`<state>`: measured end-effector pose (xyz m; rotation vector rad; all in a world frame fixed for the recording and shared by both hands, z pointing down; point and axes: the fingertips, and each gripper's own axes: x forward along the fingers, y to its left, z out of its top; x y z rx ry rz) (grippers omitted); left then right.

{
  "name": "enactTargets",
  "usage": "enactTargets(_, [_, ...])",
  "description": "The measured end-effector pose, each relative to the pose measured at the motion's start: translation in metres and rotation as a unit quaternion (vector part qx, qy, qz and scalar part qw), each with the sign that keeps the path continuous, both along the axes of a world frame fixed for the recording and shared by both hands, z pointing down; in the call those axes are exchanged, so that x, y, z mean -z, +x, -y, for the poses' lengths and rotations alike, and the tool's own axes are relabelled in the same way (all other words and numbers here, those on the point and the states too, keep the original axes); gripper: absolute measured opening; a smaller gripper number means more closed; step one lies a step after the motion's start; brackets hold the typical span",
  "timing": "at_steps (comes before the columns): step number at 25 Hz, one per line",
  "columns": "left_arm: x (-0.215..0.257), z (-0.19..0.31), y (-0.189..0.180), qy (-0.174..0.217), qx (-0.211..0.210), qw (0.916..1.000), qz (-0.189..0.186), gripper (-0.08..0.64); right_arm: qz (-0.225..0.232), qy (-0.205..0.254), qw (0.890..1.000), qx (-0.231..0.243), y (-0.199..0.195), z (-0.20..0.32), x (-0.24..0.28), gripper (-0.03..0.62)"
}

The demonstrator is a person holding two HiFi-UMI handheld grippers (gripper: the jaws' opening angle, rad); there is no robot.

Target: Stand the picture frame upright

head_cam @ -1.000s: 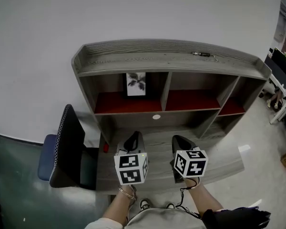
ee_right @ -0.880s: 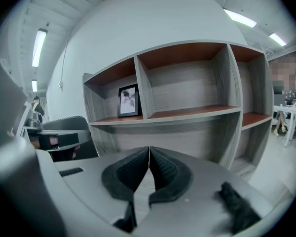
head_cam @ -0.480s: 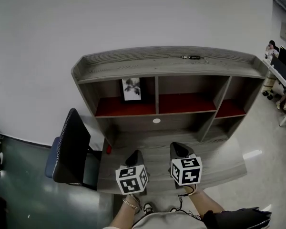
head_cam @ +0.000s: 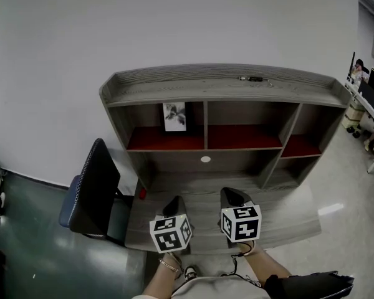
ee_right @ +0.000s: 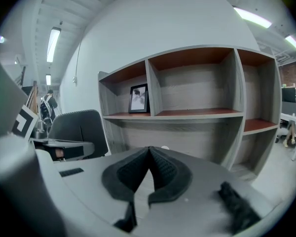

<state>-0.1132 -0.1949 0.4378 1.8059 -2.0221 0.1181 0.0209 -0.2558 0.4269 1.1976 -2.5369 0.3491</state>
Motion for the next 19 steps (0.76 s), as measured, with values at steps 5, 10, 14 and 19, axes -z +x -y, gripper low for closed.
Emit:
enactTargets(5, [0.0,0.004,0.003,0.0,-0.003,1.0,0.003,0.012,0.004,0.002,1.0,-0.001,0.002,0.003,0.002,0.031])
enactTargets(10, [0.002,0.008,0.005,-0.001,-0.01,0.9999,0.007,0.012,0.01,-0.002,1.0,-0.007,0.006,0.008,0.001,0.031])
enactTargets(14, [0.002,0.011,0.004,-0.002,-0.011,0.9999,0.01,0.012,0.012,0.001,1.0,-0.009,0.006,0.012,0.003,0.031])
enactTargets(19, [0.001,0.015,0.004,-0.003,-0.012,0.9999,0.011,0.012,0.012,0.004,1.0,-0.007,0.005,0.017,0.003,0.031])
